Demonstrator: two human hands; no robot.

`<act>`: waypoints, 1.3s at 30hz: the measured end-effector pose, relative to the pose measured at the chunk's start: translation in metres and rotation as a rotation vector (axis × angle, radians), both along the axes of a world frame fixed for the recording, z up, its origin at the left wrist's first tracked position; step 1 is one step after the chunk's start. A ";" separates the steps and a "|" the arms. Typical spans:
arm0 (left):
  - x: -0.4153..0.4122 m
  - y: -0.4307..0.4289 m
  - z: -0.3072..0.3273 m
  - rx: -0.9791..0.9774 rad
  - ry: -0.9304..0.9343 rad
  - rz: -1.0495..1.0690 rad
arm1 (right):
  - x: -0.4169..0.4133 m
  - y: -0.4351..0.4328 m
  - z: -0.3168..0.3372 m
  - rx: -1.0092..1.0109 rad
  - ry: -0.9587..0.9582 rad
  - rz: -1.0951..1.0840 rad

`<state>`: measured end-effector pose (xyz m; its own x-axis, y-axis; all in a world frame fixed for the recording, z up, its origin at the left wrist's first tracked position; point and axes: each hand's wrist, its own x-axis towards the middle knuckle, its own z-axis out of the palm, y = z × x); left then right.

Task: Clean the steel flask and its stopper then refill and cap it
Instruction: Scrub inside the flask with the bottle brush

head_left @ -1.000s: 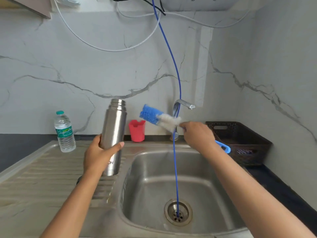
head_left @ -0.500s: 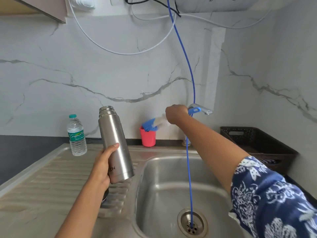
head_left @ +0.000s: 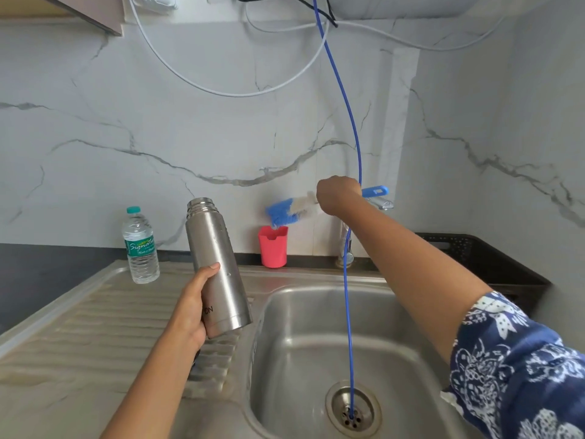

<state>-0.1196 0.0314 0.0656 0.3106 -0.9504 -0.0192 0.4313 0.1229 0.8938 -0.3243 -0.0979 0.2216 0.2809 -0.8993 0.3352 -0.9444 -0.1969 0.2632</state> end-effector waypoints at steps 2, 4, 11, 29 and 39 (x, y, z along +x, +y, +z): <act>-0.001 -0.001 -0.001 -0.005 0.006 -0.010 | -0.009 0.004 0.000 -0.014 -0.022 -0.014; -0.001 -0.003 -0.005 0.000 0.005 -0.015 | -0.017 0.008 -0.003 -0.019 -0.050 -0.029; -0.006 -0.006 -0.012 0.031 0.007 -0.071 | -0.037 0.022 -0.040 0.037 -0.159 -0.051; -0.035 -0.013 -0.021 -0.015 0.210 -0.326 | -0.186 0.123 -0.145 -0.042 -0.602 0.496; -0.065 -0.018 -0.022 -0.130 0.188 -0.571 | -0.192 0.109 -0.155 -0.081 -0.501 0.555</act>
